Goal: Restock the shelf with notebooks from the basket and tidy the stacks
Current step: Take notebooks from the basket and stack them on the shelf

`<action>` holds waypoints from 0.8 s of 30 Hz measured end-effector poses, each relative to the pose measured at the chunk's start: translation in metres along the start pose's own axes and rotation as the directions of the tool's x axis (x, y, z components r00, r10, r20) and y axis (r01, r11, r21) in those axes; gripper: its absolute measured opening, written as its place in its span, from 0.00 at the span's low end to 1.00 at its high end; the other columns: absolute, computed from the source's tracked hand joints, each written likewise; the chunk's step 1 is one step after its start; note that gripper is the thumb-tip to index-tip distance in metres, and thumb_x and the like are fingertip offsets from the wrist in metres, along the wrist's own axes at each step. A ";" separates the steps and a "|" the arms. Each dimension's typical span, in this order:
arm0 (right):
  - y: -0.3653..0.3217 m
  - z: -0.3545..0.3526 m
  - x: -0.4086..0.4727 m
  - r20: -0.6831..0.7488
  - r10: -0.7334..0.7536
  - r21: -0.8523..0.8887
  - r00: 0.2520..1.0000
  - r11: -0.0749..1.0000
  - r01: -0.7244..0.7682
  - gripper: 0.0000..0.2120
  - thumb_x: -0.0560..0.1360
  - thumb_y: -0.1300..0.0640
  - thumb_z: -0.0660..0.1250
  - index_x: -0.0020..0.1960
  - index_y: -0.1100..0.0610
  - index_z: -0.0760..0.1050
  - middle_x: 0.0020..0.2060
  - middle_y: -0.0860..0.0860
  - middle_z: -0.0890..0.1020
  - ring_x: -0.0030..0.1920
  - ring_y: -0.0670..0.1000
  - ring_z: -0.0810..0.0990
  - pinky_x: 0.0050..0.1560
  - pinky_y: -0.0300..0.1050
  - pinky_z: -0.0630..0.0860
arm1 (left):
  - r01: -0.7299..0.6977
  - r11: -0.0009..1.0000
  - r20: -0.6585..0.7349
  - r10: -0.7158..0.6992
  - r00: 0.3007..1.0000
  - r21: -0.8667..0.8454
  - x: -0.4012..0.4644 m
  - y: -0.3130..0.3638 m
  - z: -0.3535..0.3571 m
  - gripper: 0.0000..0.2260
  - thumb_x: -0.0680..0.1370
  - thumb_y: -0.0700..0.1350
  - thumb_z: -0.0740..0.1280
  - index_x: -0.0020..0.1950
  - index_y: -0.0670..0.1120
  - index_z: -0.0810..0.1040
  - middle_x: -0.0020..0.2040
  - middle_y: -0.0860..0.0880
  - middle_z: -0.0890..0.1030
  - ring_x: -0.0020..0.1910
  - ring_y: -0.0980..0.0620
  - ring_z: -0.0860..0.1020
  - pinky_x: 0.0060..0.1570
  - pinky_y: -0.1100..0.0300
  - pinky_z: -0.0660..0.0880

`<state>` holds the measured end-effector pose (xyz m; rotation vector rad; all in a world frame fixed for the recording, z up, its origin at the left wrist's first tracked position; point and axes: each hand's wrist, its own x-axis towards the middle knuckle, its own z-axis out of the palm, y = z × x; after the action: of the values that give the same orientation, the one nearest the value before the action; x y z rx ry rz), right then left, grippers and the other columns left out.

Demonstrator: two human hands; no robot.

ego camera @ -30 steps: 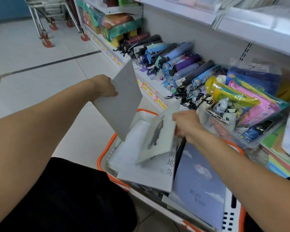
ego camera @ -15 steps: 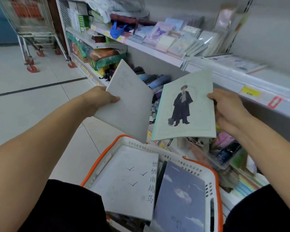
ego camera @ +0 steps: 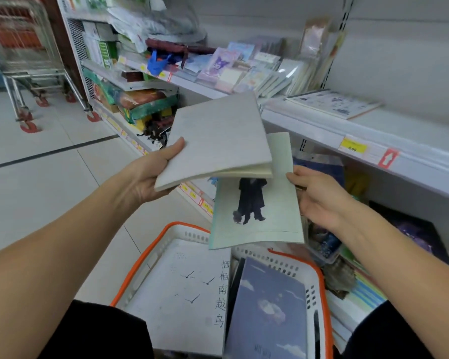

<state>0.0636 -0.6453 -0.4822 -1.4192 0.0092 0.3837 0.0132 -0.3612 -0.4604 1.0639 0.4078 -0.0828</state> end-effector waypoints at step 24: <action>-0.080 -0.025 -0.022 -0.065 -0.136 0.219 0.989 0.965 0.147 0.14 0.76 0.69 0.67 0.61 0.62 0.77 0.51 0.59 0.85 0.42 0.55 0.86 0.40 0.53 0.84 | -0.329 0.913 0.299 0.253 0.920 0.241 -0.001 0.010 0.118 0.19 0.77 0.37 0.67 0.65 0.49 0.70 0.53 0.51 0.85 0.48 0.46 0.85 0.36 0.55 0.82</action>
<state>0.0695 -0.6831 -0.4049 -1.1988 -0.0084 0.2214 0.0484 -0.4577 -0.4024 1.3724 -0.0111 -0.0130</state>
